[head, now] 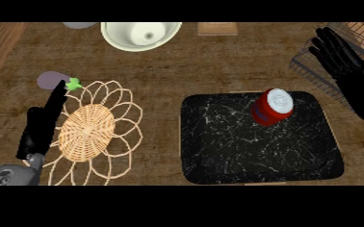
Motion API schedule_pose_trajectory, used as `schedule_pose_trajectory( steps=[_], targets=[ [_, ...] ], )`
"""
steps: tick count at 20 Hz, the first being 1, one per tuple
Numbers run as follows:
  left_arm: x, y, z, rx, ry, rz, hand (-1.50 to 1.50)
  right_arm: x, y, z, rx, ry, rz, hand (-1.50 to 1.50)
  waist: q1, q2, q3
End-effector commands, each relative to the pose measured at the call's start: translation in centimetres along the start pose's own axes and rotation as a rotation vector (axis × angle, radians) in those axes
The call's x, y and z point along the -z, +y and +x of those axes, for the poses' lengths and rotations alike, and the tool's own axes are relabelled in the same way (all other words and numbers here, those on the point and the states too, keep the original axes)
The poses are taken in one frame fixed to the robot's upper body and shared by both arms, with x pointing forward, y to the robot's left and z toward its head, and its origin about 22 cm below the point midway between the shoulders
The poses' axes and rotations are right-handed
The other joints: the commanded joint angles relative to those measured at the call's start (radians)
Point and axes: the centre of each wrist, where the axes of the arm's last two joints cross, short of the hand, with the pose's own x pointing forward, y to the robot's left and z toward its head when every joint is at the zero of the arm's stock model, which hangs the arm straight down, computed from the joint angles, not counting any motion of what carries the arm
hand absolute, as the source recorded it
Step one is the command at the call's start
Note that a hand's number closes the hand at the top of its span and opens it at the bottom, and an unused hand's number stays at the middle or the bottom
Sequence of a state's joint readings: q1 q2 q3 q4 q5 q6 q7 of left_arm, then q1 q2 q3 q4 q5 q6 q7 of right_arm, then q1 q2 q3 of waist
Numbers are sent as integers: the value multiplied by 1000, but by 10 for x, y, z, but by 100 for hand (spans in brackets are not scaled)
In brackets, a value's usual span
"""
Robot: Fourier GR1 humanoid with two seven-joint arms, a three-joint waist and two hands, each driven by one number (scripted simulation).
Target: Pick the can from the tray and place it in the tiered basket
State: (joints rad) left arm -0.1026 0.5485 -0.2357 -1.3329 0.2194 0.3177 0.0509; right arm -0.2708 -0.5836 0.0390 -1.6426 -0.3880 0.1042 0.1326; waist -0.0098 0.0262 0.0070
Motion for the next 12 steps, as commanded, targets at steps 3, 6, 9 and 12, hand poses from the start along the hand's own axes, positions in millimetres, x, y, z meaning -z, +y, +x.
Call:
schedule_pose_trajectory(
  steps=[3,6,9,12],
  targets=[
    [12,-7,19,41,-106,27,0,-3,-4,-14,159,39,-209,150,4,-26,-7],
    [21,11,40,65,-242,82,0,-9,-1,-32,297,58,-392,150,-1,-27,-7],
    [15,13,31,32,-169,65,0,-64,-53,-73,-71,433,-754,-150,-55,-21,-16],
    [10,-7,37,18,-175,30,0,-71,-24,-73,-10,410,-920,-150,-28,-35,-9]
  ],
)
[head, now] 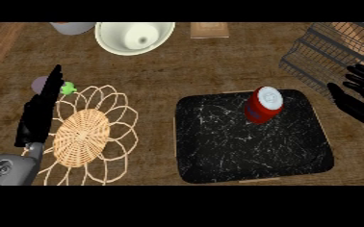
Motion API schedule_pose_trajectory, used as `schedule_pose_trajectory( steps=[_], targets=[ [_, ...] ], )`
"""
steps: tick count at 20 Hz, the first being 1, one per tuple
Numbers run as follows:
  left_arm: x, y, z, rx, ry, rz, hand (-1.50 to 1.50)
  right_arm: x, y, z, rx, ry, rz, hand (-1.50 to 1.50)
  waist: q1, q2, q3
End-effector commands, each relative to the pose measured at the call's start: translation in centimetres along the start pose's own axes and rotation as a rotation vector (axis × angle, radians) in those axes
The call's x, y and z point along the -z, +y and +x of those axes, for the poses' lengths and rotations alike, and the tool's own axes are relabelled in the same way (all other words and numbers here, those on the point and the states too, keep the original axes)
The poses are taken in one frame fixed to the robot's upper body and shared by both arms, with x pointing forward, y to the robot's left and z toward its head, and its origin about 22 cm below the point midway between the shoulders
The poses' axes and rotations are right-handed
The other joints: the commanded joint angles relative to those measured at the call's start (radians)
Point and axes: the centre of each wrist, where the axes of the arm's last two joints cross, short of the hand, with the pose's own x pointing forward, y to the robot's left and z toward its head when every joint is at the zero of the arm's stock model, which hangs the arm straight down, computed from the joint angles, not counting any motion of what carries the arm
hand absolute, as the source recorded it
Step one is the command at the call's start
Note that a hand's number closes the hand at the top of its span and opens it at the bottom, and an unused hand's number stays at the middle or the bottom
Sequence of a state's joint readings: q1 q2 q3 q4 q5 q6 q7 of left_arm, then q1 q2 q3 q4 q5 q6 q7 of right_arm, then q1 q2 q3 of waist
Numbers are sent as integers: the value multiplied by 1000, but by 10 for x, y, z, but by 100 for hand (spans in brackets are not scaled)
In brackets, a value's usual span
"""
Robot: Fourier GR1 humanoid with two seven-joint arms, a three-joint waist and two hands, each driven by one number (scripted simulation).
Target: Pick the can from the tray and place it in the tiered basket
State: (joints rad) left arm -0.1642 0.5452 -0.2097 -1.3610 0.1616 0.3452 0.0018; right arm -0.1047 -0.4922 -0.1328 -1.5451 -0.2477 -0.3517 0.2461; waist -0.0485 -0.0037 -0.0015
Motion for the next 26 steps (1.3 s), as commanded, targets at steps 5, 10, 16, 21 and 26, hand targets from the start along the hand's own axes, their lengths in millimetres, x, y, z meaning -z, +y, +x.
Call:
schedule_pose_trajectory(
  steps=[5,10,16,21,26],
  targets=[
    [-1,-3,12,-11,-19,-16,0,-68,-11,36,-159,70,-124,-150,30,-3,-1],
    [2,-19,19,-7,-40,-42,0,-60,-11,81,-489,179,140,-150,41,1,-3],
    [-2,-29,15,-17,-57,-65,0,-49,2,133,-657,297,254,-150,73,8,-1],
    [3,-6,11,-11,-32,-57,0,-32,17,158,-676,379,243,-150,67,6,0],
    [4,-16,12,2,-63,-67,0,-10,45,154,-683,475,282,-150,83,10,0]
  ],
)
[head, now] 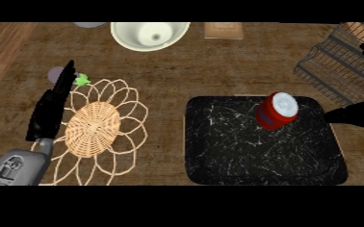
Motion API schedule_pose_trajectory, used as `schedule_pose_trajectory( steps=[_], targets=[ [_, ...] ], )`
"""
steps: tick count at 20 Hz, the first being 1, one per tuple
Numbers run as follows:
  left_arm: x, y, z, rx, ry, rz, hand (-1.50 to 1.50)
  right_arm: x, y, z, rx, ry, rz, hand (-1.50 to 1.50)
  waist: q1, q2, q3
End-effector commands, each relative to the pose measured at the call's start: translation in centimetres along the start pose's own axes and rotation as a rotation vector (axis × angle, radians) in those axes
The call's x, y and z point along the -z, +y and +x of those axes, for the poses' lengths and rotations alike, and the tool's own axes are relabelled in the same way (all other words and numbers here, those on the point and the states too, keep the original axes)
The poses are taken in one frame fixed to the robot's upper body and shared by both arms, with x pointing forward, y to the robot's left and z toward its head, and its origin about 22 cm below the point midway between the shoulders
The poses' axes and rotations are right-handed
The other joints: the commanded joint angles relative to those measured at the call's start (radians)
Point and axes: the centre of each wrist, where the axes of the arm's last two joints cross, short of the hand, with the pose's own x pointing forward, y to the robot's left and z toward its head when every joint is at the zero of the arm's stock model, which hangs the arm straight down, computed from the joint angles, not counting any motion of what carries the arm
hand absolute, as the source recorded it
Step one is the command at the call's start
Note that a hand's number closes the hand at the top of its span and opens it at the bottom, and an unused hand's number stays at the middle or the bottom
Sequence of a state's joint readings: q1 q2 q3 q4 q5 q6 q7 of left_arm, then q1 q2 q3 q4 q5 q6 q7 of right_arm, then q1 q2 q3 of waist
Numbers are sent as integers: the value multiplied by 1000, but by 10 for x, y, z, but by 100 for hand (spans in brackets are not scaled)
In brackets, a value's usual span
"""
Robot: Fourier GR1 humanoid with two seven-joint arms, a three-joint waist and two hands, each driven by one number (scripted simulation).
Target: Pick the can from the tray and place it in the tiered basket
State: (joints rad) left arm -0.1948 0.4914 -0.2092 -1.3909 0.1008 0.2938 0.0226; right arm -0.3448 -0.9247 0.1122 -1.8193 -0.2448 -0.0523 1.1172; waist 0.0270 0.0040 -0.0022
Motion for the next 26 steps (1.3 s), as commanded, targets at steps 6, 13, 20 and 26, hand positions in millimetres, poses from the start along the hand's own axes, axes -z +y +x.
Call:
schedule_pose_trajectory(
  steps=[6,13,20,26],
  targets=[
    [-4,-6,1,-17,-2,-3,0,29,38,24,-91,230,75,-150,1,-1,1],
    [-10,6,-2,3,23,28,0,31,59,16,-125,252,122,-150,-16,-5,1],
    [3,7,-13,-2,16,13,0,30,81,10,-237,238,112,-150,-31,-3,1],
    [0,11,5,2,15,24,0,17,89,22,-270,232,51,-150,-28,-7,1]
  ],
)
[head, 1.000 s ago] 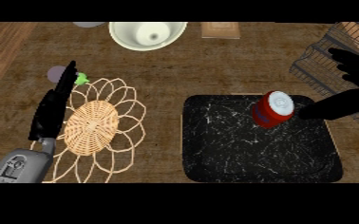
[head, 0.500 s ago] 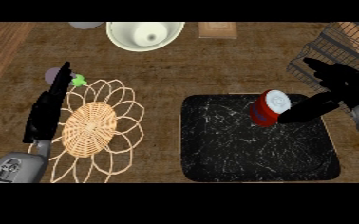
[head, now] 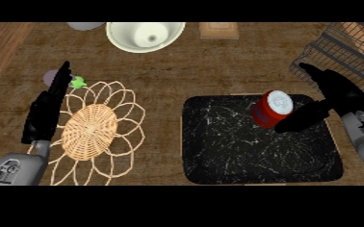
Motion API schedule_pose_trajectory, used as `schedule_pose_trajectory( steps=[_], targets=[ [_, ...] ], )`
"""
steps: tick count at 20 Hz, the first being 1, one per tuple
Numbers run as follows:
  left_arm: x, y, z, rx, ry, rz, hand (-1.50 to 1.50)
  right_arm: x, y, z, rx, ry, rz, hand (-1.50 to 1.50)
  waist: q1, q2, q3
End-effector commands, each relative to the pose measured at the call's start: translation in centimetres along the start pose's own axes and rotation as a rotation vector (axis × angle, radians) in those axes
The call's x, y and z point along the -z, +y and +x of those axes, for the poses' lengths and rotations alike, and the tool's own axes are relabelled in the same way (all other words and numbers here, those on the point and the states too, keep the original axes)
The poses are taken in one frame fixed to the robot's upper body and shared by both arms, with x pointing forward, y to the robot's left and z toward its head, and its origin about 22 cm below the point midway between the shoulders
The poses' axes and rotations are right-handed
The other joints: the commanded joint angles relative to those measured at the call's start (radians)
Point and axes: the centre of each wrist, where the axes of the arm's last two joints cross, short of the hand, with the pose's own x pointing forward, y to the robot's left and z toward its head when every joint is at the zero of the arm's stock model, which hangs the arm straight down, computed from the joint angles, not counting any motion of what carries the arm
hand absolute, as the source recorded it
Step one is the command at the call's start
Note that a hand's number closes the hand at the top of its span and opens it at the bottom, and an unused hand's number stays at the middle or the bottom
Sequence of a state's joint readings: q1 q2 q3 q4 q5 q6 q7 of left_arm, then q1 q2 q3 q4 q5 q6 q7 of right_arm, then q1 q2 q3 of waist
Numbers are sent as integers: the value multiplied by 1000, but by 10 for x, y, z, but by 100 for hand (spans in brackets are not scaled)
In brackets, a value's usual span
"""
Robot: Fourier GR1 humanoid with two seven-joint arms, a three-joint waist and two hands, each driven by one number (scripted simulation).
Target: Pick the can from the tray and place it in the tiered basket
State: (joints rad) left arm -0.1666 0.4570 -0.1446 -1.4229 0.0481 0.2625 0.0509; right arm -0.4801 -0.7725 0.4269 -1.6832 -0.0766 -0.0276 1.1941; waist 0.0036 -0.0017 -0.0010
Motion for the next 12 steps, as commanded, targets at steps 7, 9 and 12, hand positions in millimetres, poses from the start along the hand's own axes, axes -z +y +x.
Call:
schedule_pose_trajectory(
  steps=[7,9,12],
  targets=[
    [-2,7,0,-9,-3,2,0,4,14,12,-37,168,-8,-150,4,0,0],
    [-8,-9,4,-10,8,-1,0,3,19,15,-25,177,7,-150,5,-1,0],
    [-13,-2,5,-3,1,-9,0,7,30,10,-22,204,27,-150,6,-2,0]
  ],
)
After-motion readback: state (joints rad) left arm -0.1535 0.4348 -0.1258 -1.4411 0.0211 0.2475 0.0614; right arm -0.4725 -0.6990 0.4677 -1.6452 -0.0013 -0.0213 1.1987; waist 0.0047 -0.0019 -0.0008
